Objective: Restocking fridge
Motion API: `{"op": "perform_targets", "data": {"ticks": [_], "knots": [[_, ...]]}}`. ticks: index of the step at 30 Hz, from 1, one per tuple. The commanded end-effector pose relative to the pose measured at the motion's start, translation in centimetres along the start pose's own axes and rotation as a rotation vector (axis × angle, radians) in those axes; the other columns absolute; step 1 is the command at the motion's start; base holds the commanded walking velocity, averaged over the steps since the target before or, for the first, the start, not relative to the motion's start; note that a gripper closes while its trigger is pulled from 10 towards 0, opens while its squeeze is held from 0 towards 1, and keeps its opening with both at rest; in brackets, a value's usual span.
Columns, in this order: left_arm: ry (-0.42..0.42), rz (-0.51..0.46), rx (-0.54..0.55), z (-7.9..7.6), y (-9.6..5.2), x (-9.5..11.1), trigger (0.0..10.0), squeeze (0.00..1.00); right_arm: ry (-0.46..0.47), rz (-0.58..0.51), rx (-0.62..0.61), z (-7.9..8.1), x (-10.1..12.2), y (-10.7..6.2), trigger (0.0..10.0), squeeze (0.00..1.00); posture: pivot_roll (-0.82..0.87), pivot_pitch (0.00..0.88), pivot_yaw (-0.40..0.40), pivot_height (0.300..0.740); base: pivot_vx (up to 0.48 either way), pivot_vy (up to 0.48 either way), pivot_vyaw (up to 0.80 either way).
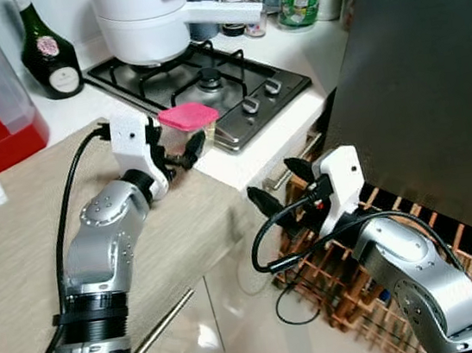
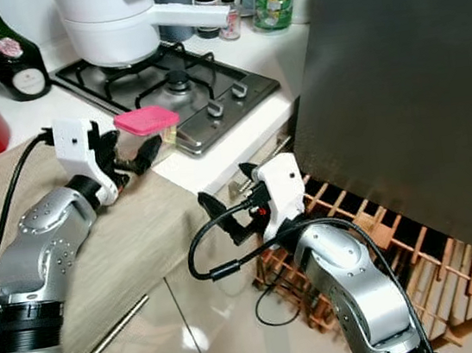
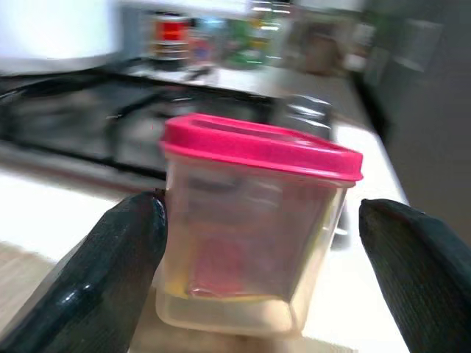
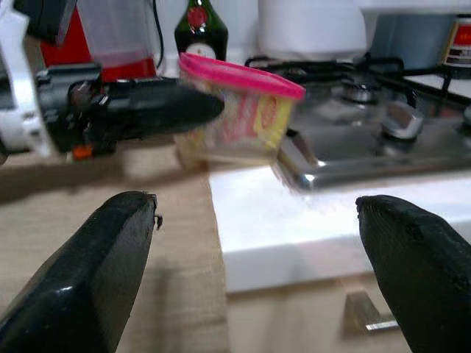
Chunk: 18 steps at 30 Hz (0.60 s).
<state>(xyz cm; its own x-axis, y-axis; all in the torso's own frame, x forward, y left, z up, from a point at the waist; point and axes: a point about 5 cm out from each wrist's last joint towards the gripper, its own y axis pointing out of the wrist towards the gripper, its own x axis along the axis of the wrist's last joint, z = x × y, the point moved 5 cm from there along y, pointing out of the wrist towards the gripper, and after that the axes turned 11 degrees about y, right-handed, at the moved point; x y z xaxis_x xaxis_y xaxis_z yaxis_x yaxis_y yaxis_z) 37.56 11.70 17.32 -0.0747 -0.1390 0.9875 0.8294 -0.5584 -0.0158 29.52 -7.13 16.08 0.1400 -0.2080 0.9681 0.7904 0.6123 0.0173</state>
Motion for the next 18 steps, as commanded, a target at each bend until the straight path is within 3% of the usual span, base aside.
{"op": "perform_targets", "data": {"ticks": [1,3,5,8,10,11,12,18], "knots": [[-0.006,0.016,-0.148,-2.9,0.7,-0.8,10.0,0.0,-0.006,-0.011,-0.023,-0.4,0.1,-0.2,10.0,0.0,-0.08,0.0,0.041,0.74,0.0,0.0,0.0],[0.039,0.019,-0.213,-3.9,0.7,-1.0,10.0,0.0,-0.004,-0.013,-0.027,-0.4,0.1,-0.3,10.0,0.0,-0.08,0.0,0.047,0.74,0.0,0.0,0.0],[0.138,0.036,-0.252,-4.3,0.8,-1.6,10.0,0.0,-0.004,-0.015,-0.031,-0.4,0.1,-0.3,10.0,0.0,-0.08,0.0,0.05,0.74,0.0,0.0,0.0],[0.138,0.043,-0.241,-4.1,1.0,-1.7,10.0,0.0,-0.005,-0.016,-0.033,-0.5,0.1,-0.3,10.0,0.0,-0.09,0.0,0.057,0.74,0.0,0.0,0.0],[0.178,0.115,-0.137,-2.4,1.9,-2.8,10.0,0.0,-0.009,-0.021,-0.038,-0.6,0.0,-0.3,10.0,0.0,-0.09,0.0,0.065,0.74,0.0,0.0,0.0],[0.22,0.206,0.022,-0.2,2.3,-3.9,10.0,0.0,-0.01,-0.029,-0.044,-0.6,0.1,-0.2,10.0,0.0,-0.1,0.0,0.07,0.74,0.0,0.0,0.0],[0.202,0.239,0.081,0.6,2.3,-4.3,10.0,0.0,-0.01,-0.033,-0.045,-0.6,0.2,-0.1,10.0,0.0,-0.1,0.0,0.071,0.74,0.0,0.0,0.0],[0.153,0.239,0.162,0.9,1.9,-4.6,10.0,0.0,-0.006,-0.037,-0.056,-0.6,0.3,-0.3,10.0,0.0,-0.1,0.0,0.063,0.74,0.0,0.0,0.0]]}}
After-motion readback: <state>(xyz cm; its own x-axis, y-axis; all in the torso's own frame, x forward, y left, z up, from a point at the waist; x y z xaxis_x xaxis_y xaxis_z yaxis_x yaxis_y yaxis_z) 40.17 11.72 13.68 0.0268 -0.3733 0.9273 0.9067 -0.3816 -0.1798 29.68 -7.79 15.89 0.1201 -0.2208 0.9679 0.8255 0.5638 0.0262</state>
